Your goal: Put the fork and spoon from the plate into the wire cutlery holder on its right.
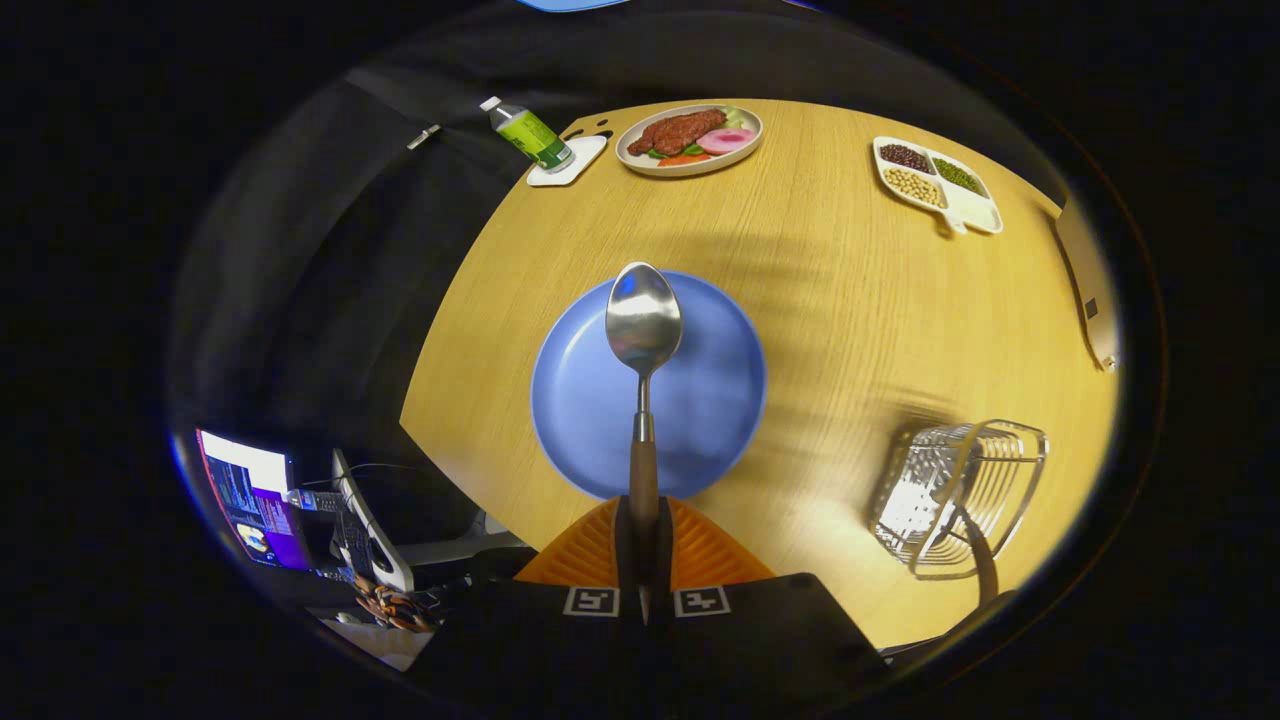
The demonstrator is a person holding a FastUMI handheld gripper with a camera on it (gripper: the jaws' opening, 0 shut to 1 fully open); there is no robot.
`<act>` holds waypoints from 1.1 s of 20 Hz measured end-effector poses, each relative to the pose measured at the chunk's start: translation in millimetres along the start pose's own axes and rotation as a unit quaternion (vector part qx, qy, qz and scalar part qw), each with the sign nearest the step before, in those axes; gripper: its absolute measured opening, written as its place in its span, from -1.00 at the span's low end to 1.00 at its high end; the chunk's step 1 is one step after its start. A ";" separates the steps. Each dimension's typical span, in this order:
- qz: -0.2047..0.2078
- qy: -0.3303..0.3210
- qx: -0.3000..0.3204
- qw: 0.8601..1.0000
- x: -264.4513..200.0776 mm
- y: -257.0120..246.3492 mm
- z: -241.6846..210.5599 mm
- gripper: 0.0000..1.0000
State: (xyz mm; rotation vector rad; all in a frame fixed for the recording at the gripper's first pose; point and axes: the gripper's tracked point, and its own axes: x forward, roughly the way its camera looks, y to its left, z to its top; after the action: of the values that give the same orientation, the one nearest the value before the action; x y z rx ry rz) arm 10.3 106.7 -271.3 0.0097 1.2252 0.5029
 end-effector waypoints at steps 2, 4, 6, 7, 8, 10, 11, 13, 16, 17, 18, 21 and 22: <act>-0.006 0.000 -0.005 1.000 -25.6 -11.1 -2.2 -0.90; -0.015 0.002 -0.004 1.000 -48.9 -24.4 -3.6 -0.90; -0.028 0.006 -0.002 1.000 -72.6 -39.7 -6.1 -0.90; -0.036 0.011 -0.003 0.999 -84.0 -48.7 -8.8 -0.90; -0.045 0.018 -0.004 0.999 -96.0 -58.2 -12.9 -0.90; -0.062 0.039 -0.008 0.997 -116.0 -76.5 -21.3 -0.90; -0.070 0.052 -0.011 0.996 -123.1 -86.4 -25.2 -0.90; -0.085 0.084 -0.020 0.993 -134.7 -105.0 -32.5 -0.89; -0.095 0.139 -0.038 0.985 -144.5 -124.7 -42.6 -0.90; -0.098 0.158 -0.042 0.982 -145.1 -131.1 -45.3 -0.89; -0.104 0.177 -0.042 0.978 -143.5 -138.1 -48.4 -0.89; -0.110 0.223 -0.052 0.967 -137.0 -147.3 -52.0 -0.89; -0.110 0.240 -0.056 0.963 -136.5 -149.9 -54.4 -0.89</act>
State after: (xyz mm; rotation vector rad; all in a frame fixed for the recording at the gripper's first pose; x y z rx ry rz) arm -17.5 -91.9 -209.2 -0.3590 1.6463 0.3887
